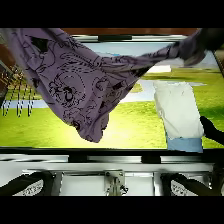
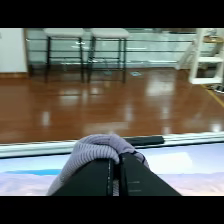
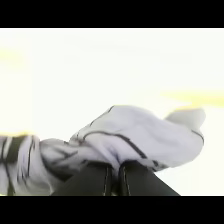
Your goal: Fold the shirts.
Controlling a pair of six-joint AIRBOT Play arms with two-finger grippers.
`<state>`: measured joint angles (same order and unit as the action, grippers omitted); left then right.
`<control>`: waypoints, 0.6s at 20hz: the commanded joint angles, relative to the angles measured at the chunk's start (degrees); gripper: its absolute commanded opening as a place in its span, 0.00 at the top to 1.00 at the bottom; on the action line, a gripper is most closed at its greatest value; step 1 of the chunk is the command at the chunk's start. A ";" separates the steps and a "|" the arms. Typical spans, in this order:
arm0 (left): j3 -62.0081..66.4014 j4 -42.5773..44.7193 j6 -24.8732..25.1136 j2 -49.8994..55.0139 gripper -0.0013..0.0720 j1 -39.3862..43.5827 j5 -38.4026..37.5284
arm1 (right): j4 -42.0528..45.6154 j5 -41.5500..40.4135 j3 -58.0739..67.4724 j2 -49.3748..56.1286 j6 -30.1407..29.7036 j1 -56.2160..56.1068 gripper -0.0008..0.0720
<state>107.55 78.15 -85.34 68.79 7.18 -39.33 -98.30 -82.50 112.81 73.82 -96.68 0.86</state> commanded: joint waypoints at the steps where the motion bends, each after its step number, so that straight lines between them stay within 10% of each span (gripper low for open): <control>1: -0.02 -6.03 0.04 9.35 0.90 2.67 8.50 | -0.94 -12.04 0.02 6.71 -0.04 0.02 0.89; 11: -0.02 -11.13 0.00 26.16 0.88 13.38 11.74 | 5.27 -9.46 0.02 8.87 -0.02 0.02 0.89; 12: -0.02 -11.04 0.35 27.19 0.62 14.69 9.14 | 5.97 -9.99 0.02 8.87 -0.02 0.02 0.89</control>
<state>107.53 68.18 -85.36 92.40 18.41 -26.59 -95.46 -90.70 112.84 82.48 -96.71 0.86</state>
